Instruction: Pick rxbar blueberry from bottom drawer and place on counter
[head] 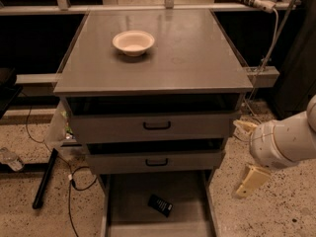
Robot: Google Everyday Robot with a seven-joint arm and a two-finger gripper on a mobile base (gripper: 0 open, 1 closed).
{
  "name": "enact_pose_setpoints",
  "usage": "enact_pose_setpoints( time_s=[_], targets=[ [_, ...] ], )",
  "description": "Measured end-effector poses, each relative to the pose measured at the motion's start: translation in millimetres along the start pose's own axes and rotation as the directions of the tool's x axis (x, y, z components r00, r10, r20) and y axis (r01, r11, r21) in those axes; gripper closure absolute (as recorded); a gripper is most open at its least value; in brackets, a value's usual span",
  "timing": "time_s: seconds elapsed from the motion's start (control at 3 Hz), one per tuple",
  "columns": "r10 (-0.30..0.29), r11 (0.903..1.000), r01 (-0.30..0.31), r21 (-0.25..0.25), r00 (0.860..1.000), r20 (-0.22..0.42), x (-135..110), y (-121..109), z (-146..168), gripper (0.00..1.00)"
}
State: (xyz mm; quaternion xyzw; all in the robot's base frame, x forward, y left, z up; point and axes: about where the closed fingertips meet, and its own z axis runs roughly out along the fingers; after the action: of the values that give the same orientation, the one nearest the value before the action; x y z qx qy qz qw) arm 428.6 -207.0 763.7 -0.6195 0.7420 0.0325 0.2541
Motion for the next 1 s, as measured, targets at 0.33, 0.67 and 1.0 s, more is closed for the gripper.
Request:
enact_pose_setpoints(
  time_s=[0.33, 0.67, 1.0],
  targets=[
    [0.004, 0.9999, -0.004, -0.014, 0.999, 0.037, -1, 3, 14, 0.0],
    [-0.01, 0.9988, 0.013, -0.047, 0.997, 0.071, 8, 7, 64, 0.0],
    [0.009, 0.9989, -0.003, -0.047, 0.992, 0.125, 32, 4, 125, 0.0]
  ],
)
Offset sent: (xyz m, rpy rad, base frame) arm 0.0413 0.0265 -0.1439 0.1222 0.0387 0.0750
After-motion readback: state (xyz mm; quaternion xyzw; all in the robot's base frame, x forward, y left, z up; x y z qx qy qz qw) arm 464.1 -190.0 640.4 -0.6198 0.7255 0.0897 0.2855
